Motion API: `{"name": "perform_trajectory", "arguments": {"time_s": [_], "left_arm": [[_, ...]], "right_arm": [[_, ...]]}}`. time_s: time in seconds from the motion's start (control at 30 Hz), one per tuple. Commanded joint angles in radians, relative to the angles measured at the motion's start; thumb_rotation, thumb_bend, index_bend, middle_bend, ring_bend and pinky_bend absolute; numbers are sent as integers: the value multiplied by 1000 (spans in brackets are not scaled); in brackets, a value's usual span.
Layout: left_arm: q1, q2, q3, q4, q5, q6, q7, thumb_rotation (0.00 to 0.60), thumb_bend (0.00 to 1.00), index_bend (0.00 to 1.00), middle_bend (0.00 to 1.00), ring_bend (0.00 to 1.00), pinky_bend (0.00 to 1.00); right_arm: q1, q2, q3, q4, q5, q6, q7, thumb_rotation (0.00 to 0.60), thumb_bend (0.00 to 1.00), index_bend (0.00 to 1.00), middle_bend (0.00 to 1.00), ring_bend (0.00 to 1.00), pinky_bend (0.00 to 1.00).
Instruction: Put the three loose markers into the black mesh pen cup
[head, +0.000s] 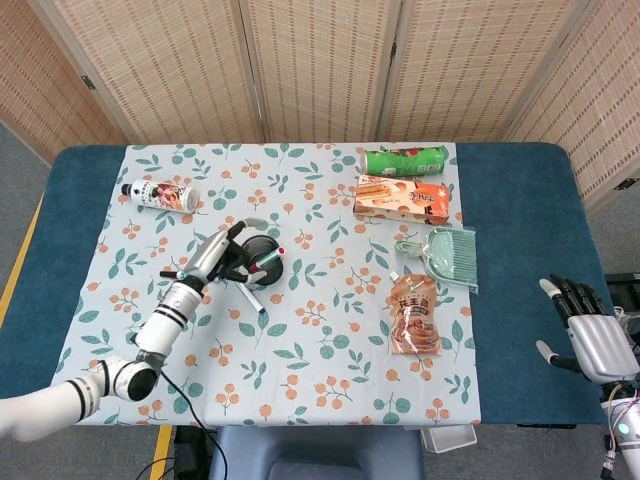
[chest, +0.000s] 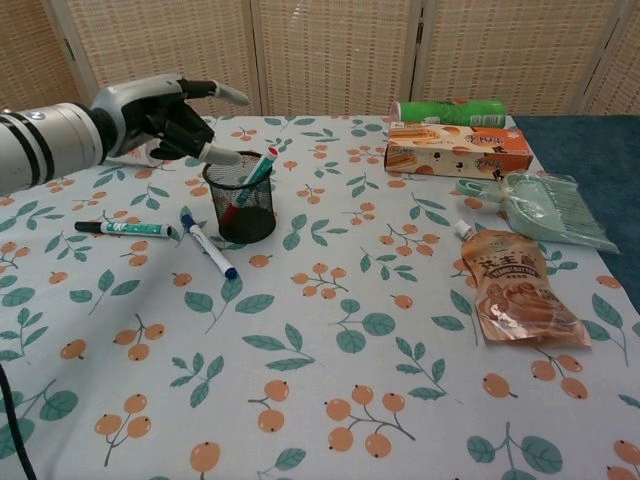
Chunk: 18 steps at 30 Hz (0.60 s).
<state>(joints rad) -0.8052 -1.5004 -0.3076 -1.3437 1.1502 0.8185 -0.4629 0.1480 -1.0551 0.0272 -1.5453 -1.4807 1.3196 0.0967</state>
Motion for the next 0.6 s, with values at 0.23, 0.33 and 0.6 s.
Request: {"name": "perform_trajectory", "arguments": {"time_s": [0.23,0.33,0.6], "left_arm": [[276,407,173,-379,170,272,232,600,223,270,973,956,968],[302,431,206,-367,188,284,283,600,224,294,973,956,967],[286,376,223,-219,171,219,320,600,223,352,973,957,970]], "right_arm": [[7,-4,-13,-15,-29,-4,-17,600,280,48,0,0,0],[7,-10,-11,-20,-26,-3,-35,600,280,48,0,0,0],[11,-19,-9,-21,-14,-12,-66,600,280,48,0,0,0]]}}
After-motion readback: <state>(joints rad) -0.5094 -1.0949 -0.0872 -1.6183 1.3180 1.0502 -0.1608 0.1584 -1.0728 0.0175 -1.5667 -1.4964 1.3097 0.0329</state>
